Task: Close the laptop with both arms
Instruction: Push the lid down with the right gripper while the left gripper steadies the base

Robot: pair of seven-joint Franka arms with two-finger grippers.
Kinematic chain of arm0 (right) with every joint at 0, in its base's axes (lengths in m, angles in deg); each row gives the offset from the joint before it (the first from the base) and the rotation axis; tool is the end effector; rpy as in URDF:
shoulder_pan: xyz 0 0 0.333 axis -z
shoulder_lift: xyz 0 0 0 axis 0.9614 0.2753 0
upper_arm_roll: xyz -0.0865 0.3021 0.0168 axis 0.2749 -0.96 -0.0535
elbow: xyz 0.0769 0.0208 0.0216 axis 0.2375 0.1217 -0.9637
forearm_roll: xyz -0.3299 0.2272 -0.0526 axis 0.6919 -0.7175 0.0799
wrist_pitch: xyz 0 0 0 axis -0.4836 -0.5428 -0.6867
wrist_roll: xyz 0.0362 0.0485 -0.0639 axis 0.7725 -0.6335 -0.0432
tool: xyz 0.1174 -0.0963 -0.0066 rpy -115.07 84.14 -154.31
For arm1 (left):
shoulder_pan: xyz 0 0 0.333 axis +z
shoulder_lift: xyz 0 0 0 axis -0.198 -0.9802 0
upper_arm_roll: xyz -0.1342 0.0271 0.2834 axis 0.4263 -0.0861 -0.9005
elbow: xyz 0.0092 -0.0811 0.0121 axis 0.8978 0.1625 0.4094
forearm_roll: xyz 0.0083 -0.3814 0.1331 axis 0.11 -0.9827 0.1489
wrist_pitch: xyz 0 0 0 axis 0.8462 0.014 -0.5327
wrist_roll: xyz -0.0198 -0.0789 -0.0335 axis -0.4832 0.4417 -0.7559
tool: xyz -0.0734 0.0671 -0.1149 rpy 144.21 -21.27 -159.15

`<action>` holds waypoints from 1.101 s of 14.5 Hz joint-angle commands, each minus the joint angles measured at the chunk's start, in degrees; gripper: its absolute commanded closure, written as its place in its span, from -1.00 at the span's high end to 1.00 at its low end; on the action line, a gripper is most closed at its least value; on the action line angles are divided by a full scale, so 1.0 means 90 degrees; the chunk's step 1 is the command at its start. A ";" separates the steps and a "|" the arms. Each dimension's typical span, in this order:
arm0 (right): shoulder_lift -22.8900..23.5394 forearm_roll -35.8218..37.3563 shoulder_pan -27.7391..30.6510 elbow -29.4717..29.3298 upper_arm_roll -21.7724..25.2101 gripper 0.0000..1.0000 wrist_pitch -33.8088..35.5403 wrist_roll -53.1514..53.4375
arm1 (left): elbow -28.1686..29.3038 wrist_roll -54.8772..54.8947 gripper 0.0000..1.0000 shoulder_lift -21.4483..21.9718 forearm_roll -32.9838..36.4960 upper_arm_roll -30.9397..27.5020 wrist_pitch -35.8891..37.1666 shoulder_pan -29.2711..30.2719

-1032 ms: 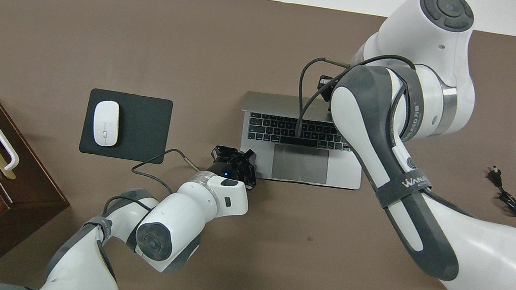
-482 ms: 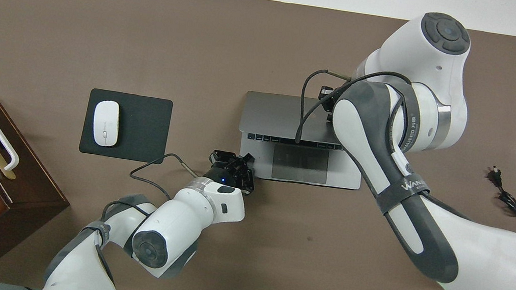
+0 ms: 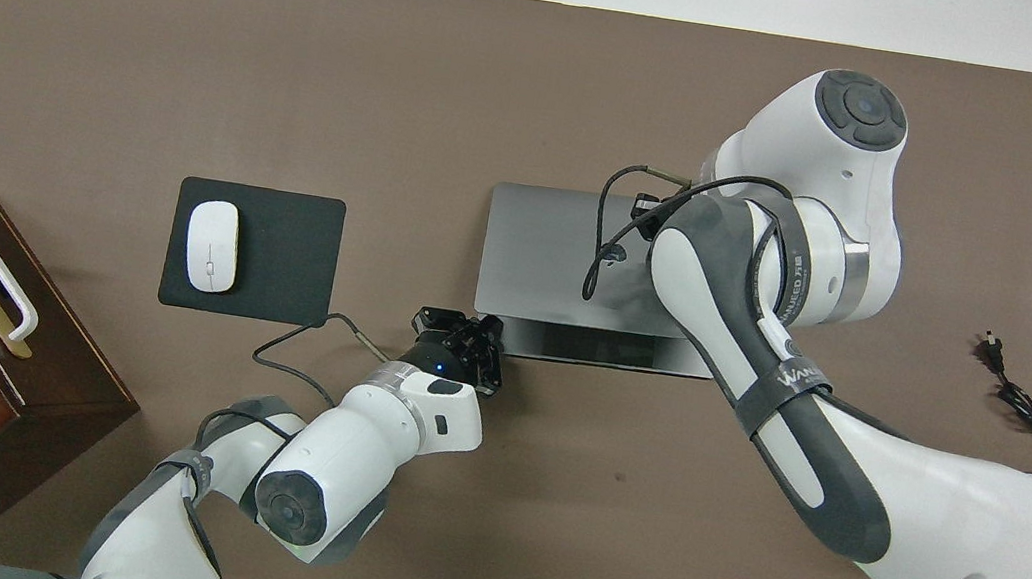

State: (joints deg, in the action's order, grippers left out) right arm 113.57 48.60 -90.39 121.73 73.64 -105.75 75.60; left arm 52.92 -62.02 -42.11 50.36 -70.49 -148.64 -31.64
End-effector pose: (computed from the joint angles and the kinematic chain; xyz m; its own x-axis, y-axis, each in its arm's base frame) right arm 0.6408 0.2243 0.2999 0.9552 -0.2490 -0.1600 -0.2720 -0.9516 -0.1430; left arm 0.4159 -0.3642 0.2193 0.5284 -0.5143 0.6755 -0.6674 -0.7434 -0.0440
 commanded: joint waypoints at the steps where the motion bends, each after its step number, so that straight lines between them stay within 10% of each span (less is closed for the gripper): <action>1: -0.0235 -0.0167 0.0022 0.0534 -0.0034 -1.00 -0.0372 -0.0124 | 0.0513 0.0102 -1.00 -0.0021 -0.0057 -0.0116 0.0126 -0.0137; 16: -0.0225 -0.0167 0.0032 0.0868 -0.0034 -1.00 -0.0832 -0.0134 | 0.0523 0.0141 -1.00 -0.0050 -0.0067 -0.0116 0.0136 -0.0186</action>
State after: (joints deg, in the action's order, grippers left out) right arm 112.97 48.60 -90.42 127.46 73.39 -112.00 75.60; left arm 53.55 -61.60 -41.72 50.36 -70.53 -148.78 -31.71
